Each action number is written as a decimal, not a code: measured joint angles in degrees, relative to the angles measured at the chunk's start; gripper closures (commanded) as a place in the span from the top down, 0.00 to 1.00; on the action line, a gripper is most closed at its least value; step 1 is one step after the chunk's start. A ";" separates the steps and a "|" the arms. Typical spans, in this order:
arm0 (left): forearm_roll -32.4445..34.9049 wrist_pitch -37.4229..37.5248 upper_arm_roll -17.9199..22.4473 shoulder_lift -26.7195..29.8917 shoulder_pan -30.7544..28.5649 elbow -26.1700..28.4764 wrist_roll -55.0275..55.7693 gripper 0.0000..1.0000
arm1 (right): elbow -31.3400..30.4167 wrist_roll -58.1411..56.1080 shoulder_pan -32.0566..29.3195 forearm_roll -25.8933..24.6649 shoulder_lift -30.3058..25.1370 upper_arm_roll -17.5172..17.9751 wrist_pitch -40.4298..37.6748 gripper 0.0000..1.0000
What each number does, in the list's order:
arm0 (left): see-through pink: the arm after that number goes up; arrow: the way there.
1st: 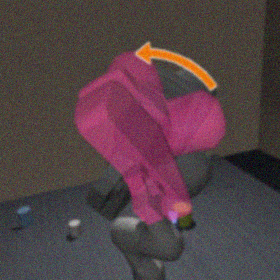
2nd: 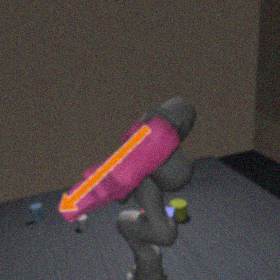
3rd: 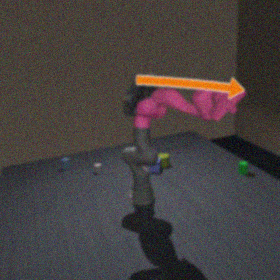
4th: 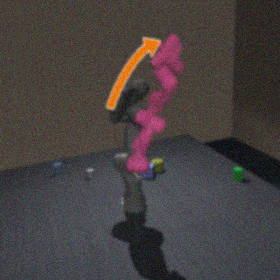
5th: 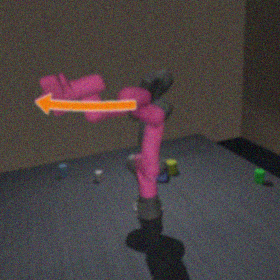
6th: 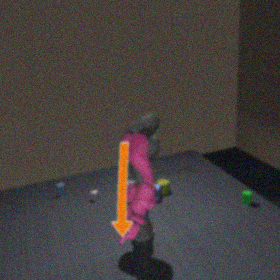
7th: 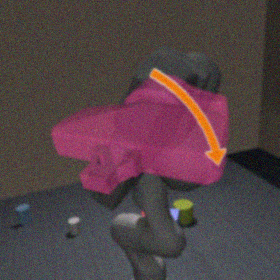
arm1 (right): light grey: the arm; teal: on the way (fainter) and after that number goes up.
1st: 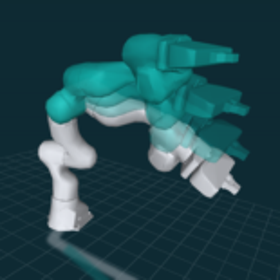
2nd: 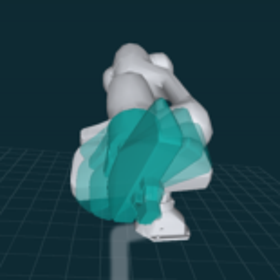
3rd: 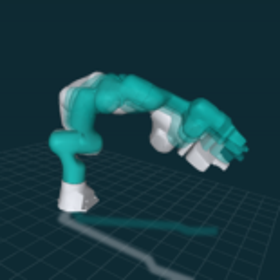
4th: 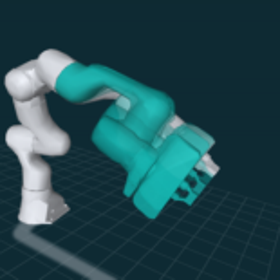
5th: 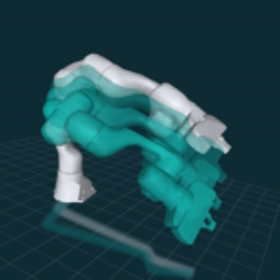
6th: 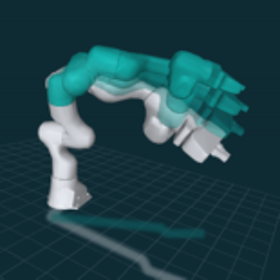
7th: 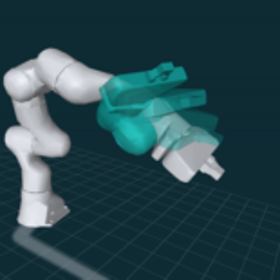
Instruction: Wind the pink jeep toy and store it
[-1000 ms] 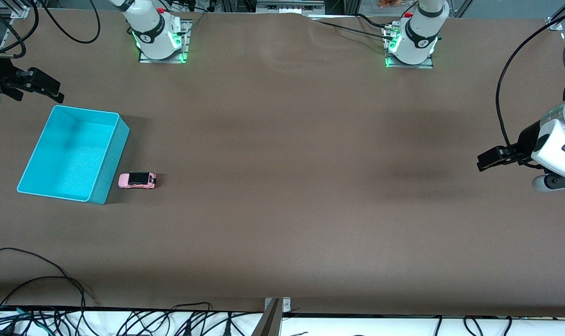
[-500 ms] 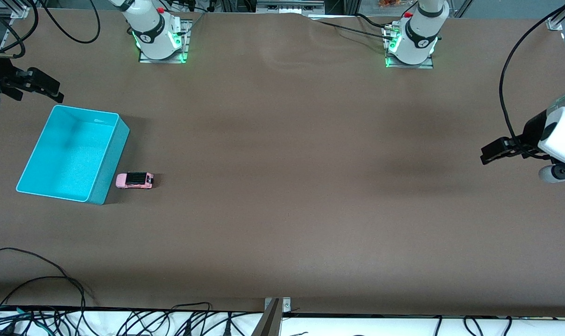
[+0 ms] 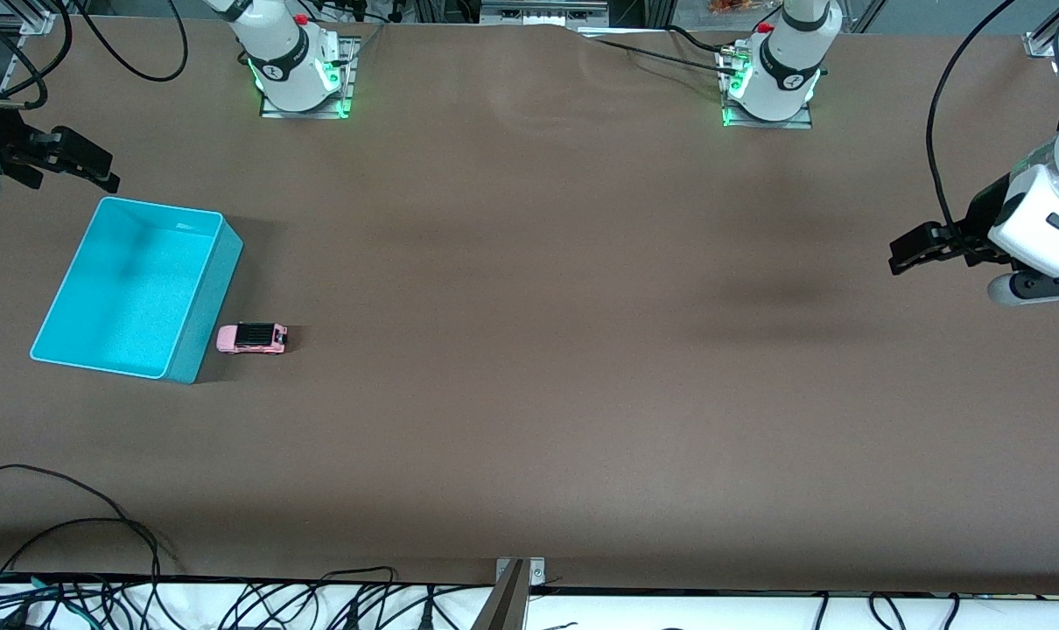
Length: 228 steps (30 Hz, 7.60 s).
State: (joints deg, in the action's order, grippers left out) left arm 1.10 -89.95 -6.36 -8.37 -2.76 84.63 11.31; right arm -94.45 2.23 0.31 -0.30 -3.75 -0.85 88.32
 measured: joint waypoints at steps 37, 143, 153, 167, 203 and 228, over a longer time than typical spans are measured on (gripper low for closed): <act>-6.46 2.06 8.15 2.70 4.13 3.13 -1.62 1.00 | -0.46 32.97 0.84 -0.07 11.17 0.33 5.25 1.00; -6.33 2.50 8.25 2.71 4.12 3.13 -1.63 1.00 | -8.33 89.78 5.78 -8.63 27.49 -0.77 32.31 0.24; -6.33 2.53 8.24 2.71 4.12 3.13 -1.63 1.00 | -0.48 67.08 4.68 -8.39 26.47 -2.59 16.32 0.21; -6.33 2.66 8.21 2.71 4.12 3.13 -1.63 1.00 | -0.45 39.72 3.58 -7.30 25.60 -9.78 11.64 0.18; -6.33 2.74 8.18 2.71 4.12 3.13 -1.63 1.00 | -26.31 23.06 -2.66 -4.79 26.52 -11.94 40.07 1.00; -6.33 2.76 8.18 2.71 4.12 3.13 -1.63 1.00 | 3.13 22.46 -2.30 -0.47 21.94 -11.39 3.43 1.00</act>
State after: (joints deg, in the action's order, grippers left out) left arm -5.22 -87.19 1.82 -5.66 1.36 87.76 9.68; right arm -91.32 24.69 -1.99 -0.77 18.19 -12.24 91.75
